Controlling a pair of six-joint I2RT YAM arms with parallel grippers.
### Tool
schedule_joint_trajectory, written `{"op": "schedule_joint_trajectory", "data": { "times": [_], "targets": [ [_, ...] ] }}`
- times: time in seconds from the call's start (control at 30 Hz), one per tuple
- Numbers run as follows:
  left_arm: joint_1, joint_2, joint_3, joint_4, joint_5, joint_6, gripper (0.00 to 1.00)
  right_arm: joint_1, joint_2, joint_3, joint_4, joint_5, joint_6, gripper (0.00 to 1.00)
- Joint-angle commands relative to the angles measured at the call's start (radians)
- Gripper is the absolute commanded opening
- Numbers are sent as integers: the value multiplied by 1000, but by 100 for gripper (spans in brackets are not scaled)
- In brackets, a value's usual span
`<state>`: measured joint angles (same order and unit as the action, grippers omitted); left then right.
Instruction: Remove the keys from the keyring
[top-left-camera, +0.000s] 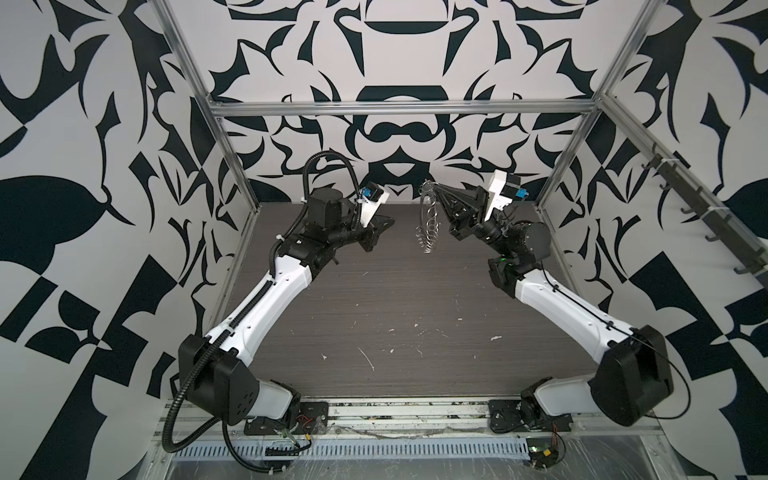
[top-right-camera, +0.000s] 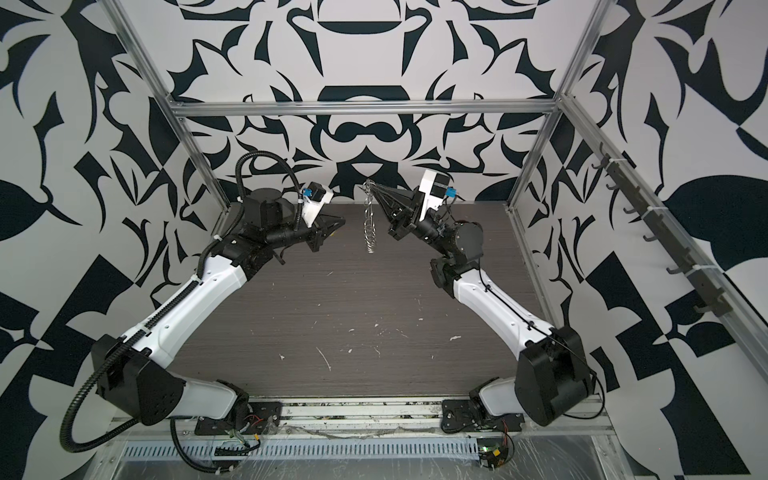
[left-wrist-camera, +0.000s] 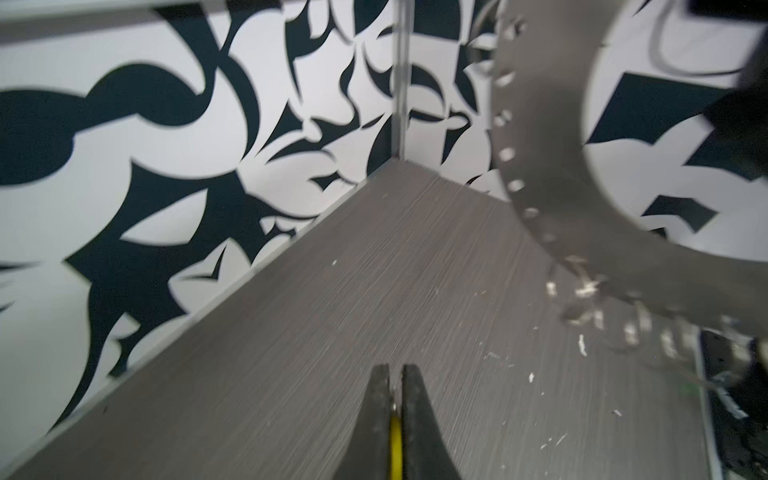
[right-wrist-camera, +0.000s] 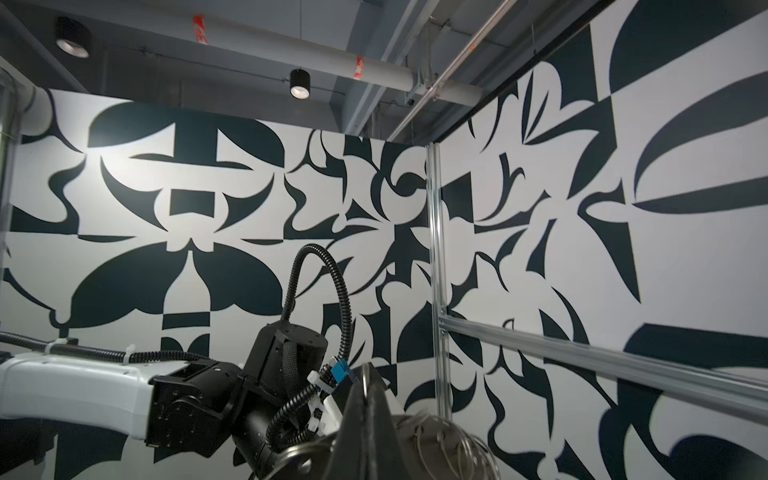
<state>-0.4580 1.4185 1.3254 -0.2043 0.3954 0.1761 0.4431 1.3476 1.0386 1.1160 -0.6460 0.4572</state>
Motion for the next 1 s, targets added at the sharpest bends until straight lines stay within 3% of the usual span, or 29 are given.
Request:
{"op": "schedule_joint_trajectory", "data": {
  "times": [0.0,0.33,0.63,0.97],
  "targets": [
    [2,-33,-32,-125,-256,-43,0,2,-118,-38,-177,74,-215,0],
    [2,-23,-85,-353,-614,-255,0,2,-395,-181,-719,318,-587,0],
    [-16,23,-172,-495,-772,-485,0,2,-614,-278,-1011,540,-666,0],
    [-34,118,-342,-361,-761,-643,0,2,-741,-331,-1138,523,-661,0]
  ]
}}
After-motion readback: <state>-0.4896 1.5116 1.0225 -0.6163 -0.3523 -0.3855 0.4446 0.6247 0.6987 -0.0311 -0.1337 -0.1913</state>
